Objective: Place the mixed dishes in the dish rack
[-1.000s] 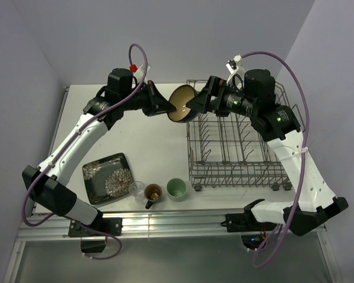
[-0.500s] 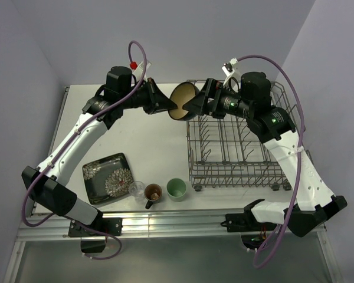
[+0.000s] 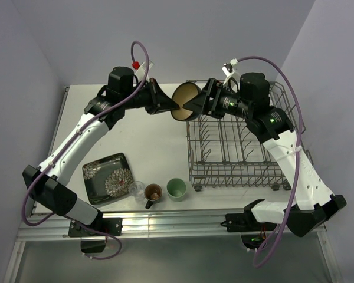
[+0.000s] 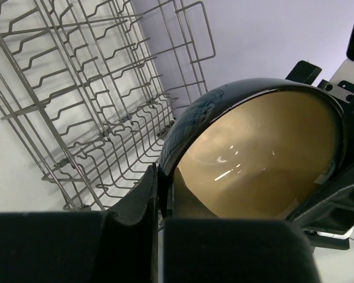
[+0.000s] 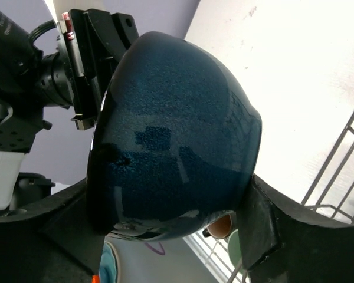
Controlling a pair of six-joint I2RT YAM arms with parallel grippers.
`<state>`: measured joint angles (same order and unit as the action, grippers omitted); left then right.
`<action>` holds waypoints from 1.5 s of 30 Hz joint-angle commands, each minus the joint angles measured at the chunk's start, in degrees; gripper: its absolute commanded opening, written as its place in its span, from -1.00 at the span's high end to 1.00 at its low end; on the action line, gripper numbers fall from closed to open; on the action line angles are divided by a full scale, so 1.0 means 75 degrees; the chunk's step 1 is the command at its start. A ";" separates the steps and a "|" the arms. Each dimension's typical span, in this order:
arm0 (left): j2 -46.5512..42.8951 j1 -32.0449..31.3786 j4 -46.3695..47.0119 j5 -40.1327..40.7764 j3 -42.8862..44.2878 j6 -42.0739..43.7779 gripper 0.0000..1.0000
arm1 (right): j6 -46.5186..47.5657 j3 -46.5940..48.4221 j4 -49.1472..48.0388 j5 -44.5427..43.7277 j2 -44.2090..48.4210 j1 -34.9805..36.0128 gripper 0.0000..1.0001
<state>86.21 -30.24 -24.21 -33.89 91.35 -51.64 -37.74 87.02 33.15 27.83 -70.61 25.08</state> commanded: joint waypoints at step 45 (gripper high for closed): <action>-0.0093 -0.0034 -0.2009 0.0954 0.0815 0.0978 -0.48 | 0.2019 0.1040 0.1509 -0.3521 0.0462 -0.0074 1.00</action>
<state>86.48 -30.68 -33.23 -31.66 91.68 -48.93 -27.18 88.29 46.98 9.34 -68.86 25.21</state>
